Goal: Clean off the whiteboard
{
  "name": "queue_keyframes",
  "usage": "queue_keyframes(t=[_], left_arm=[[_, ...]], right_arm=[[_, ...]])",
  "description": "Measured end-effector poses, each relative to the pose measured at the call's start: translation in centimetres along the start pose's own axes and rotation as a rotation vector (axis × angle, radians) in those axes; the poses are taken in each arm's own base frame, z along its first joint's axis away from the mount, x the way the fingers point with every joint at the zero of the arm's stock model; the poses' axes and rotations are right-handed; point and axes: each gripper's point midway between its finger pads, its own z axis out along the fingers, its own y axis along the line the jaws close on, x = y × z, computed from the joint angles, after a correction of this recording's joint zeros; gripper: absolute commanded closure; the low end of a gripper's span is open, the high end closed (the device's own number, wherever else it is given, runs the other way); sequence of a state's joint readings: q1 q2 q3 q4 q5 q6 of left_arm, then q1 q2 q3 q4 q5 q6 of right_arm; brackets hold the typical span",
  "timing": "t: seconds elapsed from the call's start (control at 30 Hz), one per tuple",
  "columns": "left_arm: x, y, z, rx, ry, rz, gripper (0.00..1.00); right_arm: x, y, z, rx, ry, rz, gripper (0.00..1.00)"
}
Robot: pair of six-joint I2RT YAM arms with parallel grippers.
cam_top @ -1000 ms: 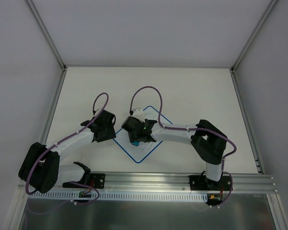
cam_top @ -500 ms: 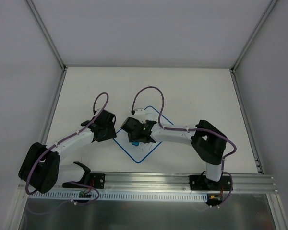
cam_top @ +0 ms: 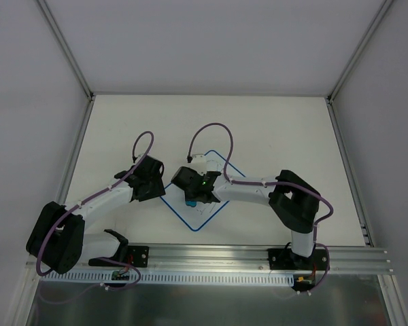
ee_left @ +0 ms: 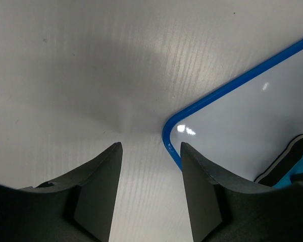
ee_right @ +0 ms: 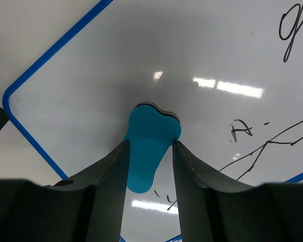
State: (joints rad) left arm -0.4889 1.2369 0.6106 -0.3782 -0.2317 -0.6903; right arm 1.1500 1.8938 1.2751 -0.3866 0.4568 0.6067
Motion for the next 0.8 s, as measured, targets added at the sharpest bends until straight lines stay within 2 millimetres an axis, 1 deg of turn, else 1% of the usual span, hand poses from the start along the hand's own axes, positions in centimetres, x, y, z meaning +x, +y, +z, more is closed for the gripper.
queue_keyframes(t=[0.1,0.2,0.43,0.5,0.7,0.8], left_arm=[[0.2,-0.2,0.0,0.011,0.009,0.0,0.5],[0.2,-0.3,-0.1,0.016,0.013,0.0,0.5],[0.2,-0.3,-0.1,0.018,0.014,0.0,0.5],[0.2,-0.3,-0.1,0.018,0.014,0.0,0.5],[-0.1,-0.5,-0.4,0.032,-0.002,-0.005,0.5],[-0.3,-0.6,-0.8,0.045,-0.018,-0.009,0.5]], right_arm=[[0.0,0.0,0.0,-0.002,0.002,0.003,0.52],[0.2,0.2,0.1,-0.008,0.013,-0.007,0.52],[-0.6,1.6,0.9,-0.074,0.047,-0.097,0.53],[-0.8,1.7,1.0,-0.091,0.054,-0.114,0.53],[-1.1,1.4,1.4,-0.148,0.074,-0.185,0.51],[-1.4,0.9,1.5,-0.191,0.081,-0.226,0.49]])
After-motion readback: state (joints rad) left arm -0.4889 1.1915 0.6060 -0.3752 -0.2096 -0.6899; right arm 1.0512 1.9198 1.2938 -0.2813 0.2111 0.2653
